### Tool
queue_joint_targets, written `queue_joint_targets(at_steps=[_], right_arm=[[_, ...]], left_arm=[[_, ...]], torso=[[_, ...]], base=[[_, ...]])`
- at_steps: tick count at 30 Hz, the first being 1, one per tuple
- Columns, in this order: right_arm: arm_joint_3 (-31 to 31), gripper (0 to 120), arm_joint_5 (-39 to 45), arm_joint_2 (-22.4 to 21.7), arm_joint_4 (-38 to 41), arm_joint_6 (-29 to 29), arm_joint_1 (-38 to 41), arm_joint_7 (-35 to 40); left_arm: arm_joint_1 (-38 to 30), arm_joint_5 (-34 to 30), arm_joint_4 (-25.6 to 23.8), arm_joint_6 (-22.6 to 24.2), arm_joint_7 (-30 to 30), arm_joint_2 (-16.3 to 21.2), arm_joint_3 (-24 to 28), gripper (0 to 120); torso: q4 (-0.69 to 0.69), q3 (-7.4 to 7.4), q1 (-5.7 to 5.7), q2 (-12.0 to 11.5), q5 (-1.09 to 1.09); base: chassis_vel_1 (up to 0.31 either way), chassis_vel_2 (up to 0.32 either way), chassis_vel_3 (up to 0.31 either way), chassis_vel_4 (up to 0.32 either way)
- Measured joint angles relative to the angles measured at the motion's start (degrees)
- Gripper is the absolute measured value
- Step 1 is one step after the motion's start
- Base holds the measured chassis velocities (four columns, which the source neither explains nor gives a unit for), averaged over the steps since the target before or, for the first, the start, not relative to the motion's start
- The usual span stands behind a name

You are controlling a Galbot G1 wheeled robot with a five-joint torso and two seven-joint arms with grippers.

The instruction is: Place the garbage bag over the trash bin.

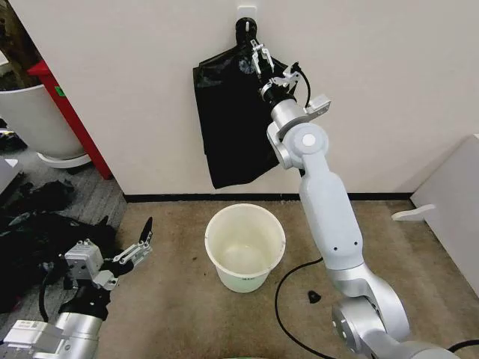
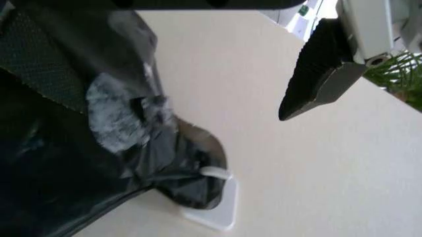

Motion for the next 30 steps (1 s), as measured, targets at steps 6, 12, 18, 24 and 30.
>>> queue_joint_targets(at_steps=[6, 12, 18, 24, 30], right_arm=[[-0.67, 100, 0.56, -0.18, 1.97, -0.13, -0.51, 1.07], [-0.91, 100, 0.39, -0.07, 1.32, -0.28, 0.37, 1.21], [-0.86, 100, 0.01, -0.21, 0.52, -0.37, 0.67, 1.08], [-1.06, 98, 0.16, -0.51, 0.6, -0.2, 0.7, 0.9], [-1.8, 80, 0.18, -0.84, 0.8, 0.21, 0.41, 0.29]], left_arm=[[0.01, 0.26, 0.0, -0.03, 0.09, -0.06, 0.15, 100], [0.01, 0.74, 0.0, -0.06, 0.13, -0.17, 0.61, 100], [0.01, 0.88, 0.0, -0.13, 0.12, -0.19, 0.6, 100], [0.07, 1.15, 0.0, -0.17, 0.11, -0.19, 0.66, 100], [0.15, 1.37, 0.0, -0.25, 0.12, -0.27, 0.77, 100]], torso=[[0.0, 0.0, 0.0, 0.0, 0.0], [0.0, 0.0, 0.0, 0.0, 0.0], [0.0, 0.0, 0.0, 0.0, 0.0], [0.0, 0.0, 0.0, 0.0, 0.0], [0.0, 0.0, 0.0, 0.0, 0.0]], base=[[0.0, 0.0, 0.0, 0.0], [0.0, 0.0, 0.0, 0.0], [0.0, 0.0, 0.0, 0.0], [0.0, 0.0, 0.0, 0.0], [0.0, 0.0, 0.0, 0.0]])
